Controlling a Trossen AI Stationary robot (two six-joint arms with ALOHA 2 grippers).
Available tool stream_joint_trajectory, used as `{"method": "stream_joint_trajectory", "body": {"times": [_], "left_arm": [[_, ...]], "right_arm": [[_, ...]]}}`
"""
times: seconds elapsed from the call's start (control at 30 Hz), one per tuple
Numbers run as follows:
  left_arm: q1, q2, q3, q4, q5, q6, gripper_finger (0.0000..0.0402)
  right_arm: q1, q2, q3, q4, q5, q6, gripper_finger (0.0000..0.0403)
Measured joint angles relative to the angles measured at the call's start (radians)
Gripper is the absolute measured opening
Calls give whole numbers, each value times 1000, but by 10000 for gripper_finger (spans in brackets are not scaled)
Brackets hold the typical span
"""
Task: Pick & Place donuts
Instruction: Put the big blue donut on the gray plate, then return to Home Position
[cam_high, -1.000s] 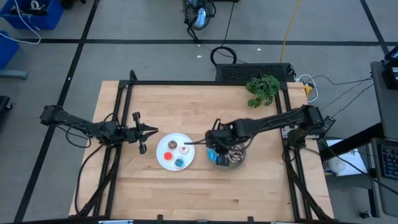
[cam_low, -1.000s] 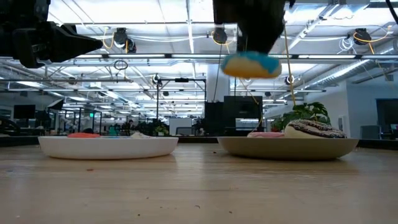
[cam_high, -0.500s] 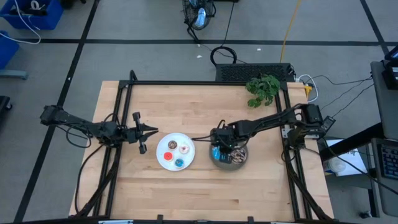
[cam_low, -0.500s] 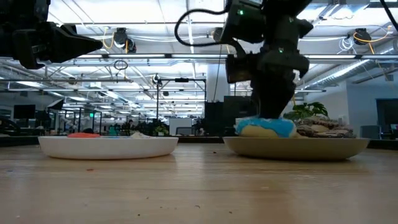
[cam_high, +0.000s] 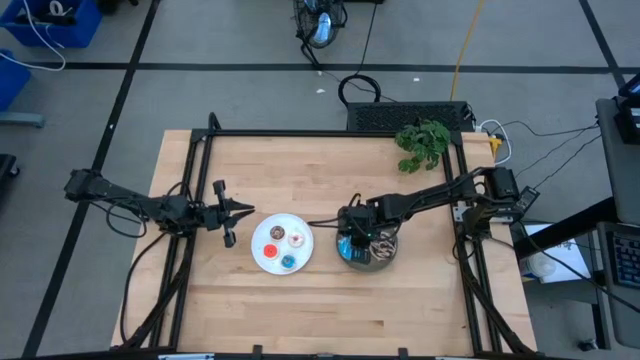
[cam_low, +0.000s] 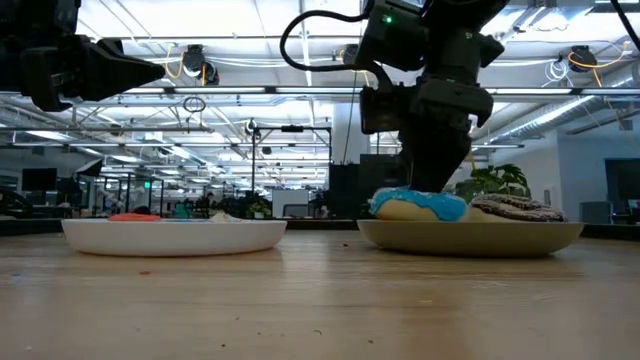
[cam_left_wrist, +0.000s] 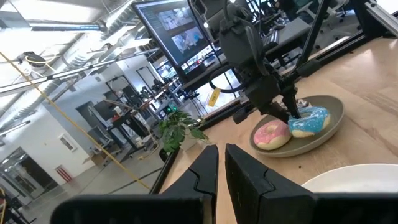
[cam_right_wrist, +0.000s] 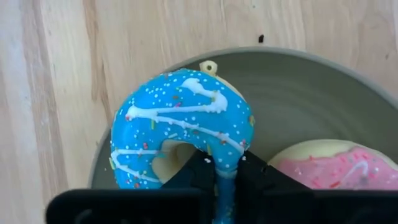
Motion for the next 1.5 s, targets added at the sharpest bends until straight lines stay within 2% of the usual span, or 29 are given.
{"method": "stream_joint_trajectory", "body": {"times": [0.13,0.37,0.5,0.7,0.9,1.1,1.2,1.3,1.4,1.5], "left_arm": [[0,0,0,0,0,0,37],[0,0,0,5,0,-1,37],[0,0,0,6,0,-4,37],[0,0,0,27,-1,-29,37],[0,0,0,62,-1,-23,37],[0,0,5,156,-46,-34,37],[0,0,45,96,-109,-35,37],[-2,0,132,-36,-212,-79,37],[-4,0,249,-240,-311,-158,36],[-4,0,376,-500,-332,-238,20]], "right_arm": [[0,0,0,4,-6,-2,49],[0,0,0,-1,-25,22,134],[-1,0,0,-2,-24,45,170],[-5,-1,53,-118,-22,53,201],[-6,-1,134,-219,-18,22,212],[-5,-88,166,-190,-20,-67,202],[-4,-187,166,-186,55,-149,179],[11,-315,144,-151,102,-244,136],[31,-454,84,-86,110,-287,77],[47,-610,-11,-37,110,-305,17]]}}
